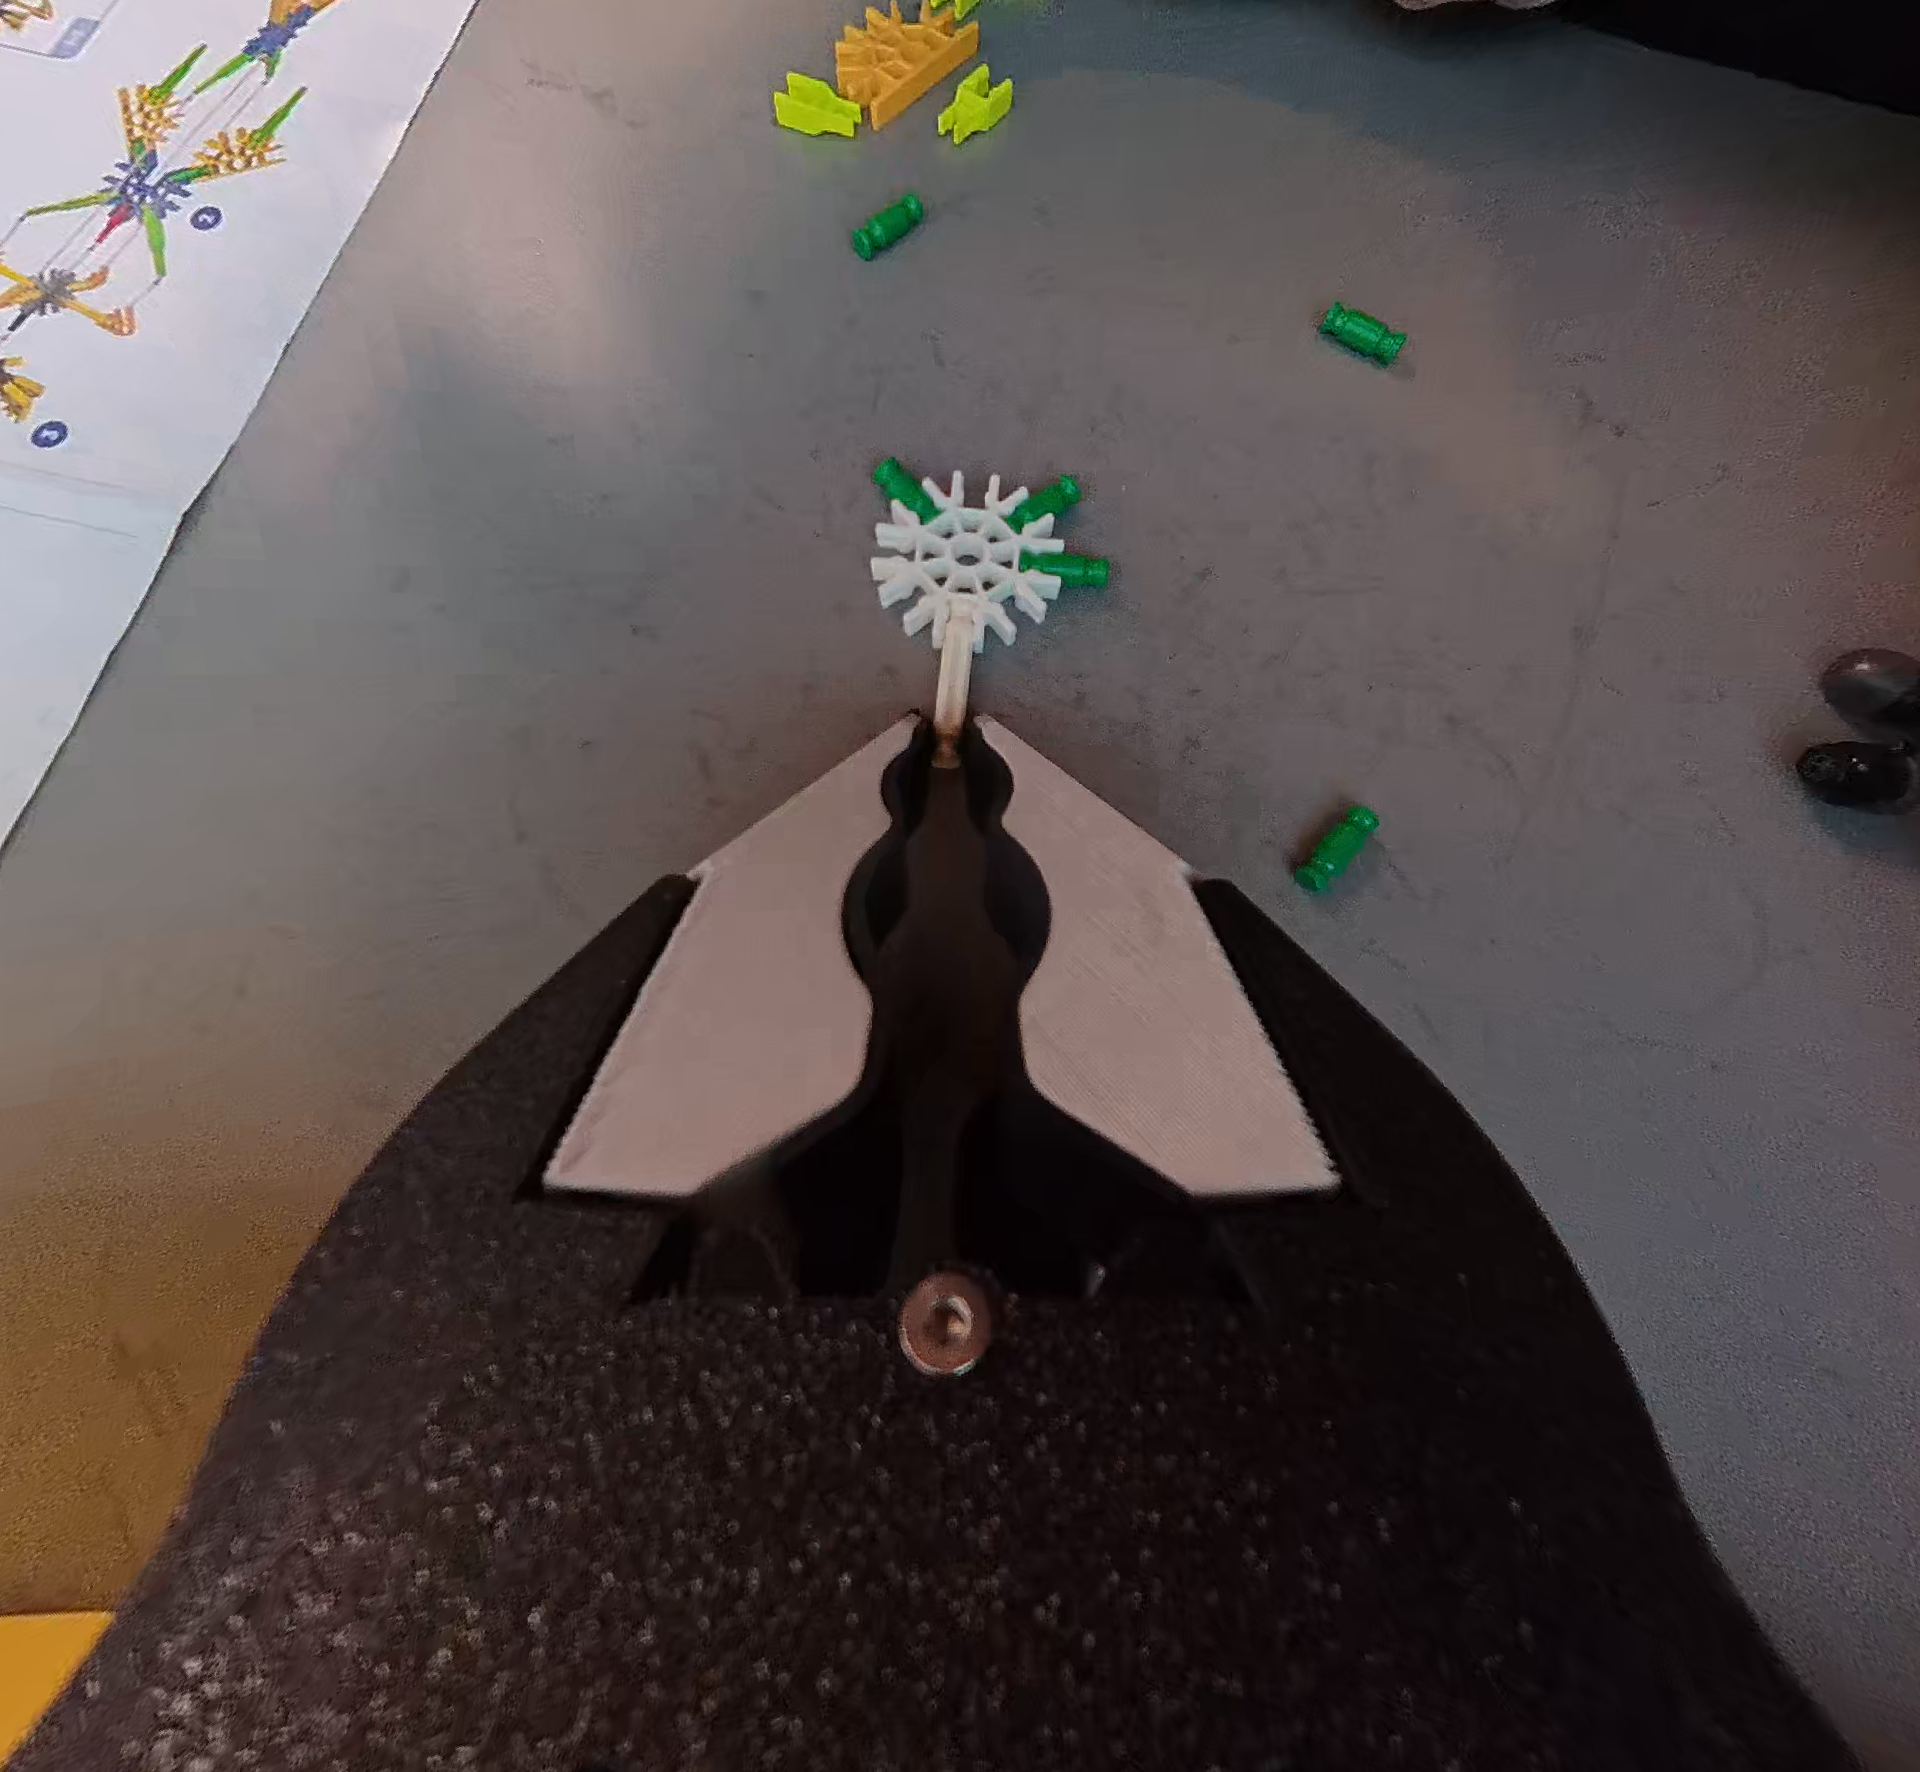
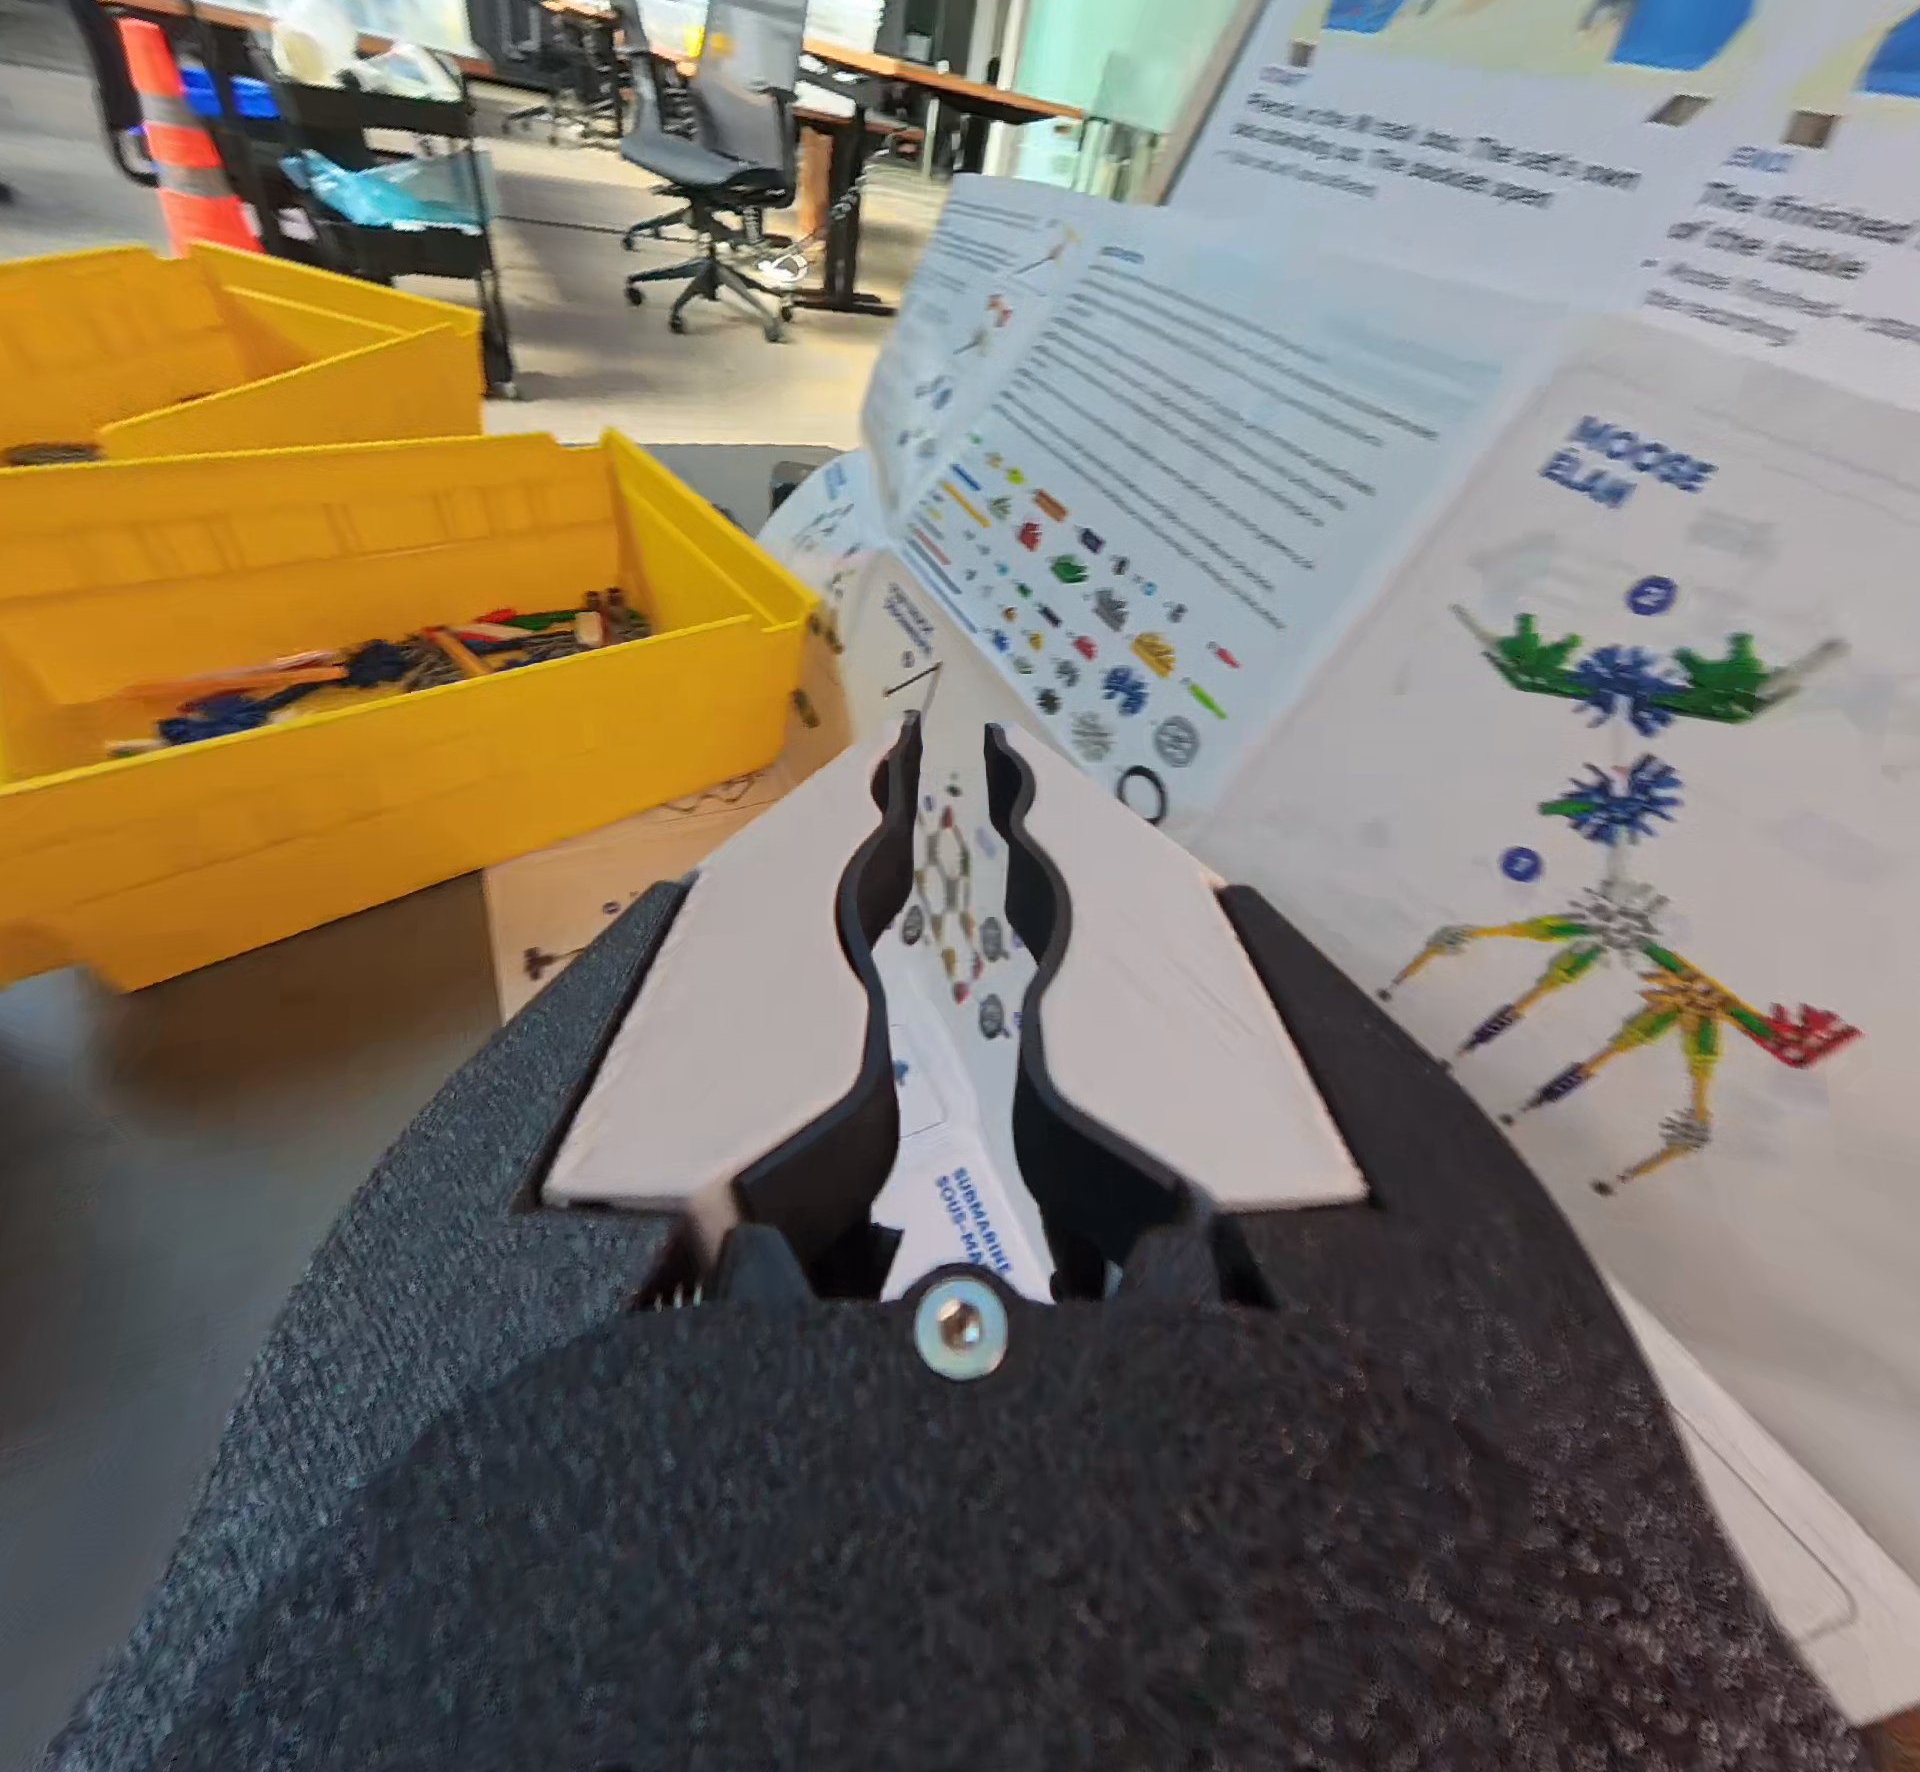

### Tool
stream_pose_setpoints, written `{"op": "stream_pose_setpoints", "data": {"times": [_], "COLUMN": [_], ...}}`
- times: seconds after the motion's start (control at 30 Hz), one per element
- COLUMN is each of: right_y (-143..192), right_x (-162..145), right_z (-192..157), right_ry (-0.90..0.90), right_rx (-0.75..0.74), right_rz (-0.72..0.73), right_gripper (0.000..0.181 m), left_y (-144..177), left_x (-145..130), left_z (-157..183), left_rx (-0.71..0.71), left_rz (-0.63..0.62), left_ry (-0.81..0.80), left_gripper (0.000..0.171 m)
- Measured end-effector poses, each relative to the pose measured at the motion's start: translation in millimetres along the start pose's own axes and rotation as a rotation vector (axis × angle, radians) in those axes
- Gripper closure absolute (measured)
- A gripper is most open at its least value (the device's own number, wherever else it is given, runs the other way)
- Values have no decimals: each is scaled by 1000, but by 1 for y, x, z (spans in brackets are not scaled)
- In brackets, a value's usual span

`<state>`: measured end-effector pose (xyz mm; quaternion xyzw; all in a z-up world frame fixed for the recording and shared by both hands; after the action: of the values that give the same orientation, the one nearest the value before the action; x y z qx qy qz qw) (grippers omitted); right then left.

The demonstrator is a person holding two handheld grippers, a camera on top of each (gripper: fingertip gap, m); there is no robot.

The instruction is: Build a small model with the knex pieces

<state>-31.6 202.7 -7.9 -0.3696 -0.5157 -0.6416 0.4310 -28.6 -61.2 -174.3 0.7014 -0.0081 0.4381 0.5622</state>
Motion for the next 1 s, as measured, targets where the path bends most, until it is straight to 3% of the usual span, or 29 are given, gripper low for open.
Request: {"op": "stream_pose_setpoints", "data": {"times": [0.13,0.3,0.43,0.53,0.6,0.77,1.0], "right_y": [29,80,82,76,74,76,92], "right_x": [-16,-97,-146,-146,-145,-134,-114], "right_z": [-74,-184,-234,-243,-245,-244,-247], "right_ry": [192,250,235,192,181,218,370], "right_rx": [227,488,461,433,464,438,327], "right_rz": [-200,-530,-701,-693,-686,-590,-381], "right_gripper": [163,143,108,111,127,127,127], "left_y": [1,6,8,14,20,28,40], "left_x": [-2,-7,-6,-1,1,-2,11], "left_z": [4,13,19,23,24,25,21], "left_rx": [4,7,27,60,97,126,-180], "left_rz": [0,-10,-10,31,69,117,317], "left_ry": [8,-22,-68,-104,-124,-93,174], "left_gripper": [166,166,166,166,166,165,145]}}
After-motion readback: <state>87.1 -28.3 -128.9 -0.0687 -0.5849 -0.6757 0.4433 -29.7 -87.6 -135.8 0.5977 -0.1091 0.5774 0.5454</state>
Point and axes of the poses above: each gripper's, where its closed fingertips meet, y back along the fingers, x out of its top, z = x × y across the jaws, the point moved 7 cm from there along y, back along the fingers, and after that the axes turned 11 degrees about -z, right-handed, at the moved point
